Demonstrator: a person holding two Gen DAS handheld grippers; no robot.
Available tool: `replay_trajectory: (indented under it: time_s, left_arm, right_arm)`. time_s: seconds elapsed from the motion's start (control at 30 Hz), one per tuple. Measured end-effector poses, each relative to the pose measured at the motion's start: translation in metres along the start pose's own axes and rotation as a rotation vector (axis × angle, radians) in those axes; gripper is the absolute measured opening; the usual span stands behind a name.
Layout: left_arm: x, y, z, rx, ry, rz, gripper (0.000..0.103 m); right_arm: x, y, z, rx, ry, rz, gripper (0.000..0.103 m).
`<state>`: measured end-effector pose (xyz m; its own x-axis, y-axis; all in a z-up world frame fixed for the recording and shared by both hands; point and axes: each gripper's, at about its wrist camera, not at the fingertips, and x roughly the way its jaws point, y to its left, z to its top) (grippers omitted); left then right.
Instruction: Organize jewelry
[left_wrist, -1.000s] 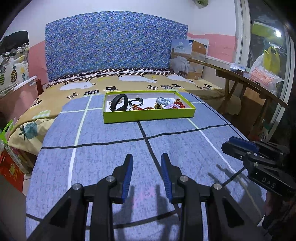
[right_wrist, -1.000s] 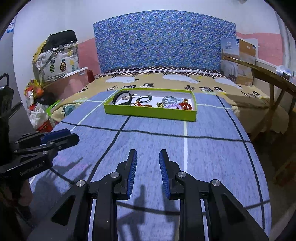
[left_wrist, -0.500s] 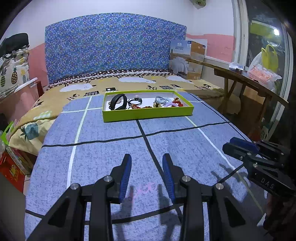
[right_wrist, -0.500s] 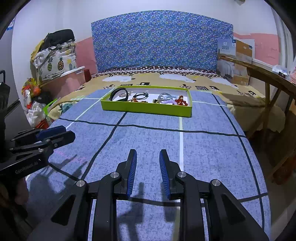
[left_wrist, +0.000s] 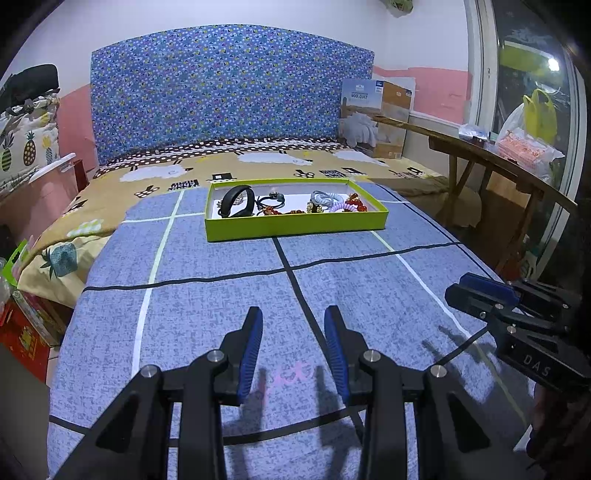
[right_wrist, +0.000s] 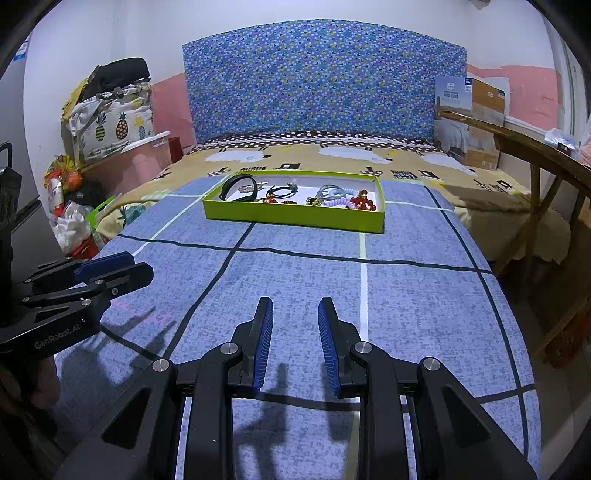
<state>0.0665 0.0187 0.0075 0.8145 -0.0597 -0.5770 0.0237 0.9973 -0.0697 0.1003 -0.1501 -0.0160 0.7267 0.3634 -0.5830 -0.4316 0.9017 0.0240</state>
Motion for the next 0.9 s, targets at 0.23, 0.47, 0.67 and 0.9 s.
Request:
replay_trajectory:
  time_s: [0.23, 0.47, 0.67, 0.9]
  left_arm:
    - [0.0002, 0.0017, -0.0005, 0.001, -0.002, 0.000, 0.036]
    - [-0.0007, 0.0024, -0.0009, 0.003, -0.001, 0.002, 0.036]
    - [-0.0014, 0.0008, -0.0004, 0.008, -0.003, 0.008, 0.036]
    - [-0.0018, -0.0007, -0.0004, 0.018, -0.007, 0.017, 0.036]
  right_arm:
    - [0.0012, 0.0011, 0.0003, 0.000, 0.001, 0.003, 0.026]
    - [0.0014, 0.0010, -0.0005, 0.001, 0.005, 0.004, 0.026]
    - [0.0012, 0.0013, -0.0007, 0.001, 0.004, 0.004, 0.026]
    - [0.0008, 0.0013, -0.0014, 0.004, 0.006, 0.006, 0.026]
